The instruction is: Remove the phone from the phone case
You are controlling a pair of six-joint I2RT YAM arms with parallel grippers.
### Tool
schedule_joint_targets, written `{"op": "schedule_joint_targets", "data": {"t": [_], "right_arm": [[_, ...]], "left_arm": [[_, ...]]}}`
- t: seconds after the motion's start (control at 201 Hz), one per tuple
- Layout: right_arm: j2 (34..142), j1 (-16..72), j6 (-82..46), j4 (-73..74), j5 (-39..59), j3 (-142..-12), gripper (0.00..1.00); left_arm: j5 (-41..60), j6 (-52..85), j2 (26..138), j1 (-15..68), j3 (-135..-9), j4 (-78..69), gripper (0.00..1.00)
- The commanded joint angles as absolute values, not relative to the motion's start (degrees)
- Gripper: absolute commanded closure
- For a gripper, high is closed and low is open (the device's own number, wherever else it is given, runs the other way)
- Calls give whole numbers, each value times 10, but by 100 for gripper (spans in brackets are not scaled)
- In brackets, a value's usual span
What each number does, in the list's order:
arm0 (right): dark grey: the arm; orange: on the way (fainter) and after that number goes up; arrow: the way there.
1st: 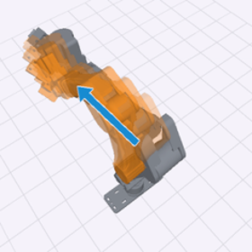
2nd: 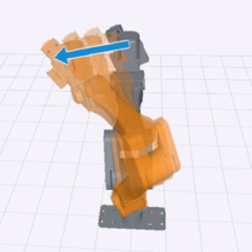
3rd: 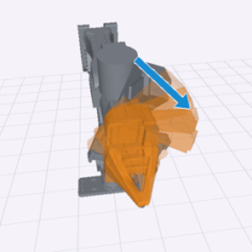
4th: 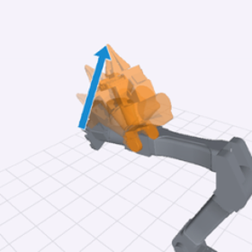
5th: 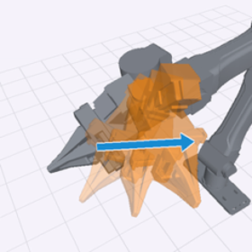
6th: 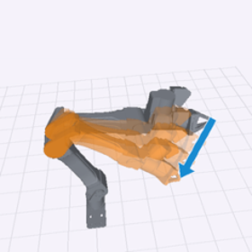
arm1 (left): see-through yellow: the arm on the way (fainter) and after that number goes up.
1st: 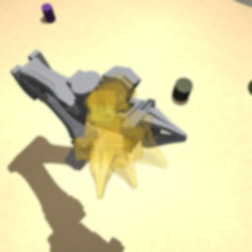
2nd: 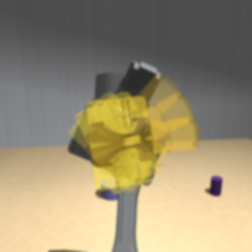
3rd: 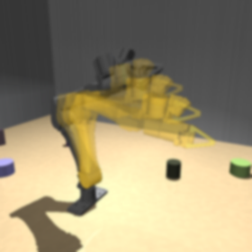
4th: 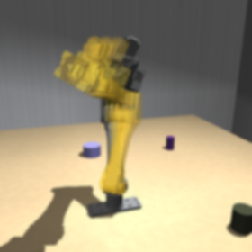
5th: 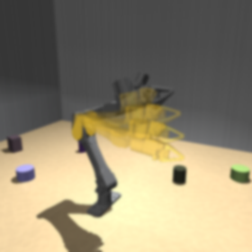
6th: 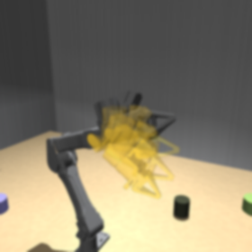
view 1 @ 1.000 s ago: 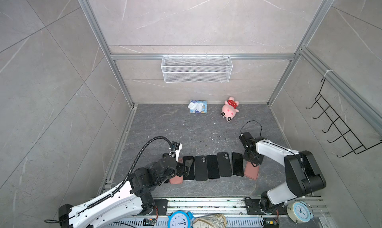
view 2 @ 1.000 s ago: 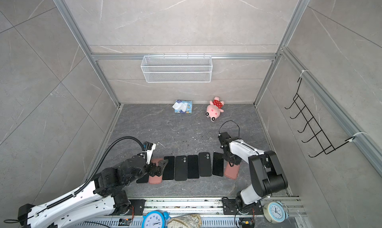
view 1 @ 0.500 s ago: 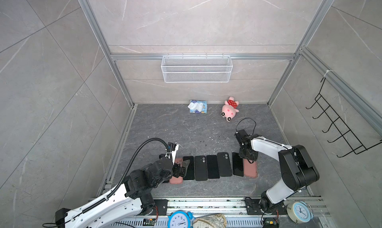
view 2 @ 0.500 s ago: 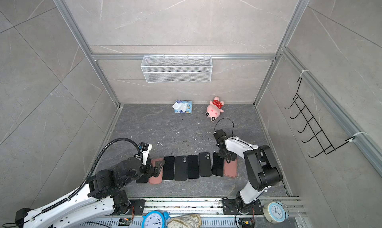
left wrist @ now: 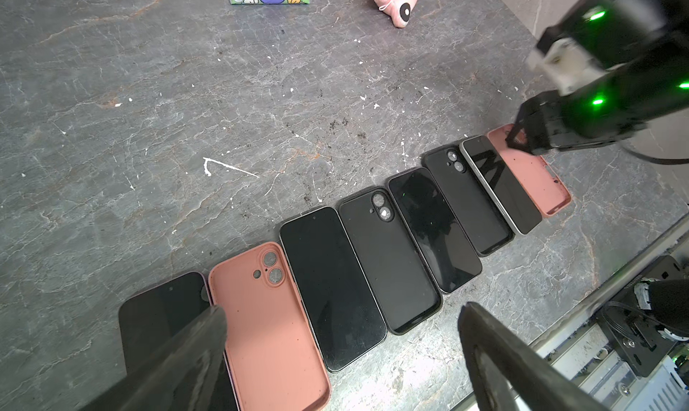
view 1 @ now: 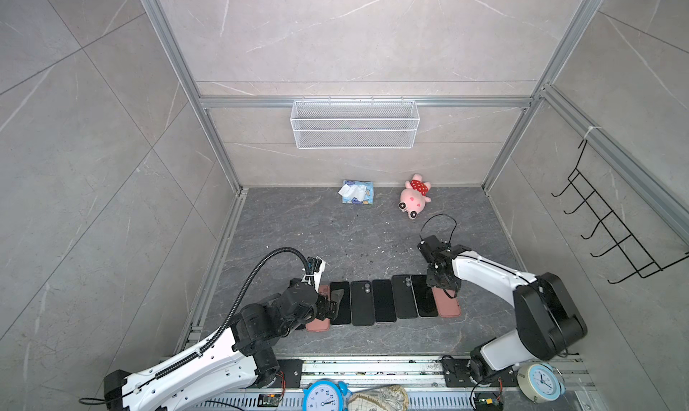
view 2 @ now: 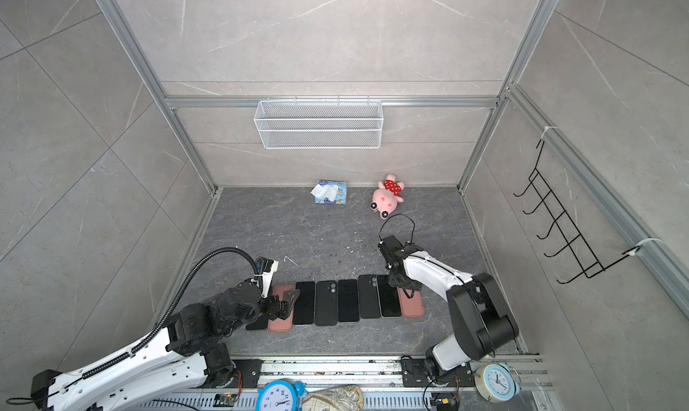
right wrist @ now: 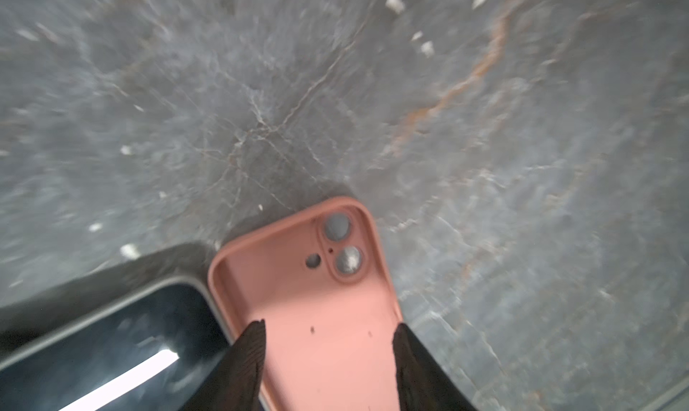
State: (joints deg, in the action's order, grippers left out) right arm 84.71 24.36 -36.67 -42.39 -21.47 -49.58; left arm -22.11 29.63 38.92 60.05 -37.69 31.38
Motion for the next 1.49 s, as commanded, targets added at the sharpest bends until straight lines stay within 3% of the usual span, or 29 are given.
{"op": "schedule_joint_targets", "data": {"t": [0.0,0.135,0.239,0.289,0.628,0.877,1.091,1.365,1.49], "right_arm": [[762,278,-387,-437,-220,-484,43],[749,350,-386,-386,-114,-472,49],[774,391,-418,-350,-68,-463,73],[779,405,-432,-336,-60,-458,79],[842,422,-462,-286,-46,-432,83],[879,415,-472,-331,-111,-448,77],[876,412,-471,-343,-131,-456,58],[809,412,-440,-315,-100,-459,46],[739,410,-405,-316,-130,-455,35]], "left_arm": [[-222,302,393,598,-384,301,1],[-222,302,391,597,-383,296,1],[-222,305,387,598,-381,294,1],[-222,308,386,597,-380,294,1],[-220,321,385,598,-377,299,2],[-220,320,381,598,-378,306,2],[-225,319,368,598,-378,316,2],[-235,317,362,597,-369,313,2],[-267,301,358,596,-352,288,1]]}}
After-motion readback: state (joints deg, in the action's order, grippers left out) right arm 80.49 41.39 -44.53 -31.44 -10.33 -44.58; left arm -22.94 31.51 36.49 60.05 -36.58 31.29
